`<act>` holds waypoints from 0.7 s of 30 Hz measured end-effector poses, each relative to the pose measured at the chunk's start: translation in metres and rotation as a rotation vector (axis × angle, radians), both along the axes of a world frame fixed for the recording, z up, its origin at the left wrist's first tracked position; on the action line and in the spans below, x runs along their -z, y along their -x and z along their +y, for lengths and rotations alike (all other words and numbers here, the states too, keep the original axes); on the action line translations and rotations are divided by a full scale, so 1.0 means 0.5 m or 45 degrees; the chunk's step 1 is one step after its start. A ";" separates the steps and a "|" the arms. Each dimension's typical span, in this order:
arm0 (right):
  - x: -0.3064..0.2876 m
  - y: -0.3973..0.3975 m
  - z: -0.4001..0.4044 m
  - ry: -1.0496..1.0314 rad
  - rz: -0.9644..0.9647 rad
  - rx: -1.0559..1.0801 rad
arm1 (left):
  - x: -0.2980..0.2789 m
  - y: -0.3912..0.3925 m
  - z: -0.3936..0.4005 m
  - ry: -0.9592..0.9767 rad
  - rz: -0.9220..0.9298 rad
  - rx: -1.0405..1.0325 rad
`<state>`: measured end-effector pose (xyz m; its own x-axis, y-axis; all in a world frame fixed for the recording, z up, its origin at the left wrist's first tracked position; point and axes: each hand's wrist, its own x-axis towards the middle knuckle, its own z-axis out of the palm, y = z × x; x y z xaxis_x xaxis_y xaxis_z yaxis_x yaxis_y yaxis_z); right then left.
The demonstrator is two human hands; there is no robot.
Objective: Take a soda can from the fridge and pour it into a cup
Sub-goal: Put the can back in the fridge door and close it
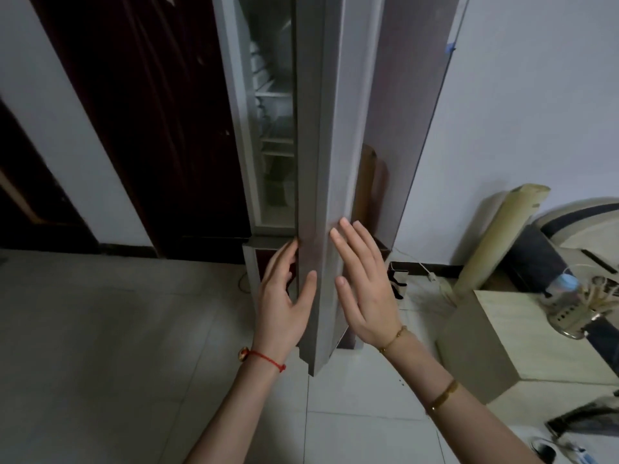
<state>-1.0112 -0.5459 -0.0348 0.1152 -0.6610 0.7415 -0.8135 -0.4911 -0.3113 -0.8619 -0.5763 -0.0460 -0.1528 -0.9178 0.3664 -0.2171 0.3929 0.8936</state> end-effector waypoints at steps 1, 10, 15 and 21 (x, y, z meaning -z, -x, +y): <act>-0.001 -0.013 -0.020 -0.005 0.007 -0.012 | 0.000 -0.013 -0.019 -0.005 -0.006 -0.001; -0.009 -0.127 -0.198 -0.086 -0.017 0.001 | 0.017 -0.125 -0.203 -0.041 0.003 0.059; -0.016 -0.179 -0.291 -0.131 -0.019 0.099 | 0.034 -0.179 -0.315 -0.029 -0.031 0.100; -0.018 -0.227 -0.401 -0.222 0.026 0.201 | 0.034 -0.226 -0.423 -0.119 -0.107 0.188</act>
<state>-0.8976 -0.7465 -0.0257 0.0142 -0.7900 0.6130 -0.8830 -0.2975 -0.3630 -0.7490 -0.7878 -0.0628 -0.3151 -0.9125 0.2610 -0.2387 0.3424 0.9087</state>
